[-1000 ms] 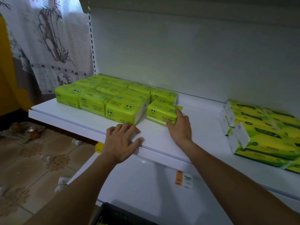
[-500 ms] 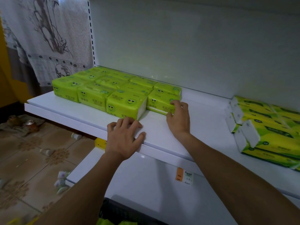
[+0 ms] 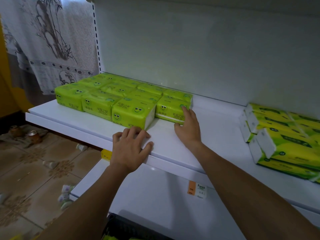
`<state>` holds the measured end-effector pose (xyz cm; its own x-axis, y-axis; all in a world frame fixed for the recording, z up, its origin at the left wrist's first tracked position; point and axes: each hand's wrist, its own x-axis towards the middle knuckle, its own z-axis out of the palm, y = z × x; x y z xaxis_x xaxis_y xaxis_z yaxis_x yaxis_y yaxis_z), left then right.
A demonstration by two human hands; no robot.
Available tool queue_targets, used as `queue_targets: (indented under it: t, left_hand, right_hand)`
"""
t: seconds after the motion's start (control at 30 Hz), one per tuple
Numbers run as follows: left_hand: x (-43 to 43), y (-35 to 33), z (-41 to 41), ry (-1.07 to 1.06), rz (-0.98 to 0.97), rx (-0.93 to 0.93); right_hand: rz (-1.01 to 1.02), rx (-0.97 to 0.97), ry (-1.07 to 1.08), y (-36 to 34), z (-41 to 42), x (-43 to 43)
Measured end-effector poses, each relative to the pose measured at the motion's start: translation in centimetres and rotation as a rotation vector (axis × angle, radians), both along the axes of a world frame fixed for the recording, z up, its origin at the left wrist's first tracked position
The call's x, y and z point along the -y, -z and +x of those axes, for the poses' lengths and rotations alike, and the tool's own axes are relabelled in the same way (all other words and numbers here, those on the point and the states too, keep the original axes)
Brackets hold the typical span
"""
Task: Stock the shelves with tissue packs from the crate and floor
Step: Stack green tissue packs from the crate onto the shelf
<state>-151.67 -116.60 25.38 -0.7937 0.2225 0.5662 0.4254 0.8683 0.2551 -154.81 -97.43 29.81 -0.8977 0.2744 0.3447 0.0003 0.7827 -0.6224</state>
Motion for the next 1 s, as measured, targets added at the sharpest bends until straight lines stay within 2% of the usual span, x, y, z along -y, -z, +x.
queue_targets:
  t: [0.17,0.33,0.53,0.67,0.77,0.87,1.0]
  left_hand:
    - [0.2,-0.1,0.4,-0.003,-0.04,0.024]
    - [0.0,0.6,3.3,0.034,-0.034,0.055]
    - [1.9,3.9,9.0,0.138,0.13,0.209]
    - [3.6,9.4,13.5,0.089,0.108,0.523]
    - [4.8,14.1,16.6,0.065,0.136,0.636]
    - [4.5,18.3,19.8,0.085,0.157,0.649]
    - [3.0,23.8,24.5,0.13,0.039,0.951]
  right_hand:
    - [-0.092,-0.016,0.017,-0.3,1.4,0.5]
    - [-0.092,0.041,-0.02,-0.6,6.4,1.4]
    - [-0.067,-0.074,-0.172,1.4,13.5,4.6]
    - [-0.074,-0.083,-0.299,6.6,18.0,7.5]
    - [-0.102,0.097,-0.31,12.8,20.9,7.7]
    - [-0.142,0.418,-0.218,19.7,23.7,6.2]
    - [-0.096,0.779,-0.206,27.4,29.1,3.7]
